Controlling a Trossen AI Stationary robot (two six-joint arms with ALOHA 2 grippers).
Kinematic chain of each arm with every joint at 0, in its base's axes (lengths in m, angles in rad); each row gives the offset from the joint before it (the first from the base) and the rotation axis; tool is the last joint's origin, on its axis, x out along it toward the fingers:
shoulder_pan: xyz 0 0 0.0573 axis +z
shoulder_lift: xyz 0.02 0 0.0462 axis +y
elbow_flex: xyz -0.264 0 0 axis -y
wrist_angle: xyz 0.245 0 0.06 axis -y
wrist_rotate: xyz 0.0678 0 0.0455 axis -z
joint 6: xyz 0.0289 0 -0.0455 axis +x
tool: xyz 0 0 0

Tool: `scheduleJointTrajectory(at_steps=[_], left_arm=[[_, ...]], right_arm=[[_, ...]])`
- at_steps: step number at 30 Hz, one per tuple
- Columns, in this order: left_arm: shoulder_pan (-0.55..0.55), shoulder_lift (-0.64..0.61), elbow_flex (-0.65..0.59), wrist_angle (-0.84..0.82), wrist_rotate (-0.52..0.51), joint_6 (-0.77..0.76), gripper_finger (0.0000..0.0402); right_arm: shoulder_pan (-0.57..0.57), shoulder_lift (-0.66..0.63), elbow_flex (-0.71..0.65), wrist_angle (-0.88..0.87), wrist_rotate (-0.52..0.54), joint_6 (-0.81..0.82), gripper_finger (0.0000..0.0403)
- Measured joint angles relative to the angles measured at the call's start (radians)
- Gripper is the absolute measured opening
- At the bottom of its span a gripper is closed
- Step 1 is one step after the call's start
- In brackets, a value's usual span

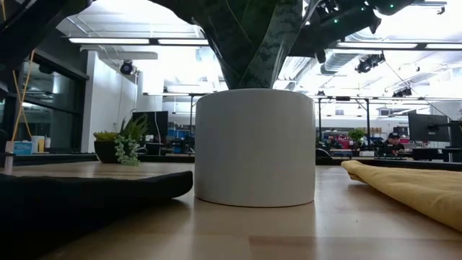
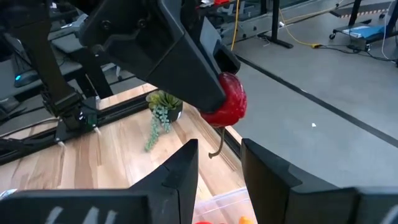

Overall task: Pick and placing Produce into tupperware
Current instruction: Put the red cherry into the transparent container

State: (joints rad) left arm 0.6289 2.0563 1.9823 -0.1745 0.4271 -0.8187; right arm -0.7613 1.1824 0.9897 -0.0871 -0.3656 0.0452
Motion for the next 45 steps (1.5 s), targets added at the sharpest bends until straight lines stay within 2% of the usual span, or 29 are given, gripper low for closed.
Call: scheduleJointTrajectory(at_steps=[28,40,45], left_arm=[[0.0,0.0,0.0,0.001,-0.019,0.003,0.0042],[0.0,0.0,0.0,0.001,-0.019,0.01,0.0042],[0.0,0.0,0.0,0.001,-0.019,0.01,0.0042]], right_arm=[[0.0,0.0,0.0,0.0,0.0,0.0,0.0111],[0.0,0.0,0.0,0.002,0.001,-0.001,0.0025],[0.0,0.0,0.0,0.001,0.002,-0.001,0.0002]])
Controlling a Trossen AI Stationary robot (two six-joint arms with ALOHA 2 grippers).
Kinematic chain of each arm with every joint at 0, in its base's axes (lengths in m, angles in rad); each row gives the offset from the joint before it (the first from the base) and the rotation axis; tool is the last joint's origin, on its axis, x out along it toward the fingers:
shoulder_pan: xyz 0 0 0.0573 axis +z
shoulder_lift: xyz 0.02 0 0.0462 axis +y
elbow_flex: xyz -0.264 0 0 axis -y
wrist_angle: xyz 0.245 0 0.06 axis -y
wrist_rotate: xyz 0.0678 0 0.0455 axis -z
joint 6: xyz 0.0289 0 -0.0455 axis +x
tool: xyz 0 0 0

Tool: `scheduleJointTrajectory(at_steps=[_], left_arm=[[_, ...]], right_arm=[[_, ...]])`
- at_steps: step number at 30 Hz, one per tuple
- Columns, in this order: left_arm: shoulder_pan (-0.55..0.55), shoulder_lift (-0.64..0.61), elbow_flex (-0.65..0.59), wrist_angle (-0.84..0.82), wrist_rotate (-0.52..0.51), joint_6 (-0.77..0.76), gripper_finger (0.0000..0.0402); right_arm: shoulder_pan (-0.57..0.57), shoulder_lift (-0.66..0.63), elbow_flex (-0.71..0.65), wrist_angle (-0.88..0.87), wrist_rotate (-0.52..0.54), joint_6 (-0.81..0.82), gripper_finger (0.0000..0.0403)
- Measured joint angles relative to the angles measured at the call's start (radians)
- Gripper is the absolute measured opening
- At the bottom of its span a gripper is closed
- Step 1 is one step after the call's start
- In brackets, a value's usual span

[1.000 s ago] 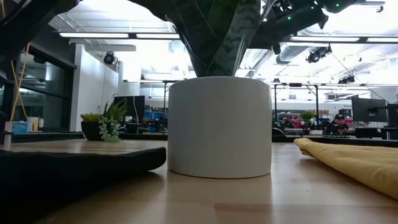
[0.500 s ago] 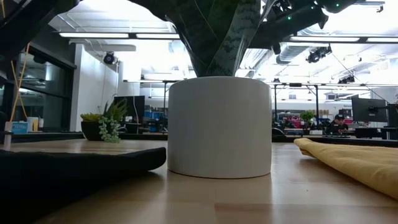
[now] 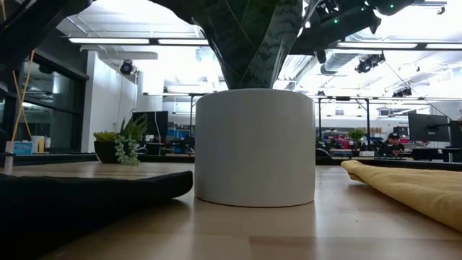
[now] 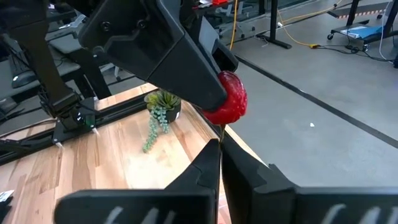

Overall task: Pick and placing Produce into tupperware
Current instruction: Put the red cherry into the transparent container

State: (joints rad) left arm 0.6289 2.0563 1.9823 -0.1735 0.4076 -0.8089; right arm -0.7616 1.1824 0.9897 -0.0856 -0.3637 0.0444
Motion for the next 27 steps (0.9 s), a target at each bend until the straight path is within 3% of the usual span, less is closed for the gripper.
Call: scheduleJointTrajectory(at_steps=[10,22,27], left_arm=[[0.0,0.0,-0.001,0.016,0.026,0.016,0.0059],[0.0,0.0,-0.001,0.084,0.007,-0.004,0.0251],[0.033,0.0,0.026,0.207,0.01,0.012,0.0287]], right_arm=[[0.0,0.0,0.0,0.005,-0.001,0.0,0.0],[0.0,0.0,0.0,0.001,-0.001,0.0,0.0],[0.0,0.001,0.0,-0.015,-0.002,0.001,0.0]])
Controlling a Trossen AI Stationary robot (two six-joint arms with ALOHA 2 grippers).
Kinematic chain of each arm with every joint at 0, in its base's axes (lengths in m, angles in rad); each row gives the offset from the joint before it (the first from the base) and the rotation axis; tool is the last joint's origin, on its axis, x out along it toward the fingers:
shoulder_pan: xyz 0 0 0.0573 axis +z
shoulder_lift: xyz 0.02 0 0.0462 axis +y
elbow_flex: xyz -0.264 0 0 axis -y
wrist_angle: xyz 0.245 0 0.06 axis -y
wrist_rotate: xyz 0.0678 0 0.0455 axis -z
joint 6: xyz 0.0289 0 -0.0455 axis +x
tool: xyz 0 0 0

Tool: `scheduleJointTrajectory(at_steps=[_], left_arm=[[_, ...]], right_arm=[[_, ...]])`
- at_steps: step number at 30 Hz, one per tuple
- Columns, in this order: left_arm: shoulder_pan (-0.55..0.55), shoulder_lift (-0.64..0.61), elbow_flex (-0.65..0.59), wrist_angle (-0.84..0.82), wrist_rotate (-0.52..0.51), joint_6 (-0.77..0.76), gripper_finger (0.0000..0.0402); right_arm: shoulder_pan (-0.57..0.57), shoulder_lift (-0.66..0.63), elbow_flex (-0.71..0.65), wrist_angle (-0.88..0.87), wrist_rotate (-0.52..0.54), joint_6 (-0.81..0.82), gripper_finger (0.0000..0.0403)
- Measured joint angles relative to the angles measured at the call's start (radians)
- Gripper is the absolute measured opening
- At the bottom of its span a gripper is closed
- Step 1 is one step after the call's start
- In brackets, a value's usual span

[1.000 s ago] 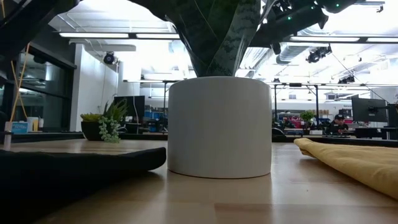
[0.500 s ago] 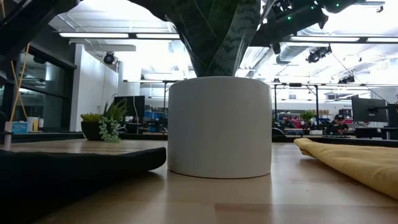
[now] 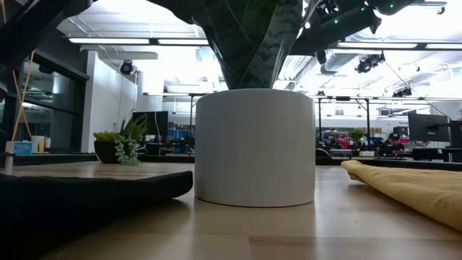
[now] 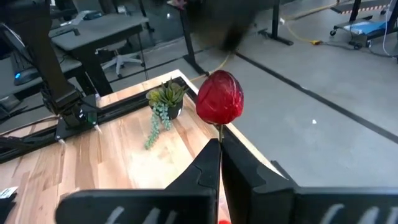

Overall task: Pick and placing Produce into tupperware
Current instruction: Put the red cherry into the transparent container

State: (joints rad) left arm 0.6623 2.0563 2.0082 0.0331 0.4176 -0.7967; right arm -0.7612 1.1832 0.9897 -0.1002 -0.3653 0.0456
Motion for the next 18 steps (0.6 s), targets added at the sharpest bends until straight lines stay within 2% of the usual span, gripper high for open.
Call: scheduleJointTrajectory(at_steps=[6,13,18], left_arm=[[0.08,0.0,0.154,-0.001,0.072,0.052,0.0265],[0.126,-0.001,0.343,-0.015,0.26,0.071,0.0214],[0.131,-0.047,0.33,0.102,0.283,0.087,0.0191]], right_arm=[[0.002,0.047,0.0,-0.052,-0.018,0.007,0.0],[0.011,0.142,0.0,-0.071,-0.046,0.082,0.0],[0.053,0.206,0.008,-0.119,-0.047,0.077,0.0]])
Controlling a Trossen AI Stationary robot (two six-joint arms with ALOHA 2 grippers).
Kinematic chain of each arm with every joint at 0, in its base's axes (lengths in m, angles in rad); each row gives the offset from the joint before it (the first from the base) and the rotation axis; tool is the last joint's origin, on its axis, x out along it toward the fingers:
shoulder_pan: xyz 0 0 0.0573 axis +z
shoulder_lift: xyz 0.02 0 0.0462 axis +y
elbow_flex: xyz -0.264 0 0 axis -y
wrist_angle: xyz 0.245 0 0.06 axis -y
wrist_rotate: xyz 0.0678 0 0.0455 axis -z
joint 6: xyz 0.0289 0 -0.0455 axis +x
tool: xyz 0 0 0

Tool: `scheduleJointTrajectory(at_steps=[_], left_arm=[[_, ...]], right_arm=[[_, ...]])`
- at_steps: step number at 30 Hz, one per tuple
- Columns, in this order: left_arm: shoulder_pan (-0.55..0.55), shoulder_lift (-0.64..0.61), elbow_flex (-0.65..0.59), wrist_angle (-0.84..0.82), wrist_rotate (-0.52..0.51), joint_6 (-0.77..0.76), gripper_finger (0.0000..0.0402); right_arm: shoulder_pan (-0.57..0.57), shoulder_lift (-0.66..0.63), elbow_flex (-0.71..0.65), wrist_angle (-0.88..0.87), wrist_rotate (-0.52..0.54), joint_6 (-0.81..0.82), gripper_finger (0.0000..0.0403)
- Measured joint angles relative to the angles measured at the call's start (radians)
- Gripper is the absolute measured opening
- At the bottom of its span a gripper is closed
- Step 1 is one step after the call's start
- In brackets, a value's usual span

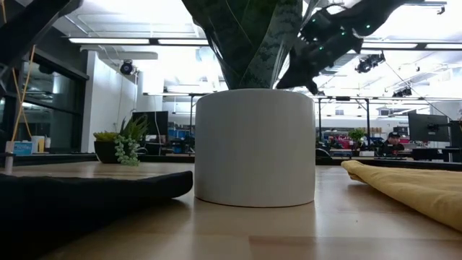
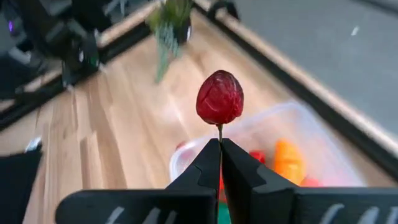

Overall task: Pick and placing Produce into tupperware
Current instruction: Put the red cherry into the transparent container

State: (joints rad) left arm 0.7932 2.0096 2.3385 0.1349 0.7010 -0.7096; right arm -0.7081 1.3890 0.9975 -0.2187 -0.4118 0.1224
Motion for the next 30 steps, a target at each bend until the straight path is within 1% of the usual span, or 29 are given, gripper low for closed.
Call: scheduleJointTrajectory(at_steps=[4,7,9,12,15,18,22,25,28,30], left_arm=[[0.008,-0.033,0.005,-0.003,0.047,0.031,0.0177],[0.015,-0.053,0.005,-0.01,0.125,0.053,0.0164],[0.021,-0.065,0.005,-0.032,0.187,0.068,0.0154],[0.032,-0.085,0.005,-0.117,0.28,0.098,0.0135],[0.045,-0.108,0.005,-0.238,0.334,0.174,0.0112],[0.056,-0.143,0.005,-0.319,0.375,0.241,0.0083],[0.104,-0.201,0.006,-0.421,0.381,0.319,0.0039],[0.152,-0.248,0.005,-0.542,0.342,0.381,0.0008],[0.174,-0.296,0.007,-0.708,0.271,0.507,0.0009],[0.185,-0.323,0.007,-0.832,0.201,0.6,0.0012]], right_arm=[[0.042,0.077,0.063,-0.095,0.007,-0.031,0.0],[0.069,0.126,0.141,-0.176,0.063,-0.064,0.0],[0.075,0.159,0.191,-0.237,0.069,-0.078,0.0],[0.074,0.204,0.26,-0.327,0.065,-0.1,0.0],[0.074,0.247,0.316,-0.409,0.066,-0.123,0.0],[0.075,0.278,0.365,-0.461,0.065,-0.127,0.0],[0.085,0.326,0.435,-0.525,0.071,-0.125,0.0],[0.099,0.353,0.494,-0.576,0.123,-0.128,0.0],[0.113,0.388,0.548,-0.642,0.161,-0.135,0.0],[0.121,0.41,0.583,-0.673,0.17,-0.133,0.0]])
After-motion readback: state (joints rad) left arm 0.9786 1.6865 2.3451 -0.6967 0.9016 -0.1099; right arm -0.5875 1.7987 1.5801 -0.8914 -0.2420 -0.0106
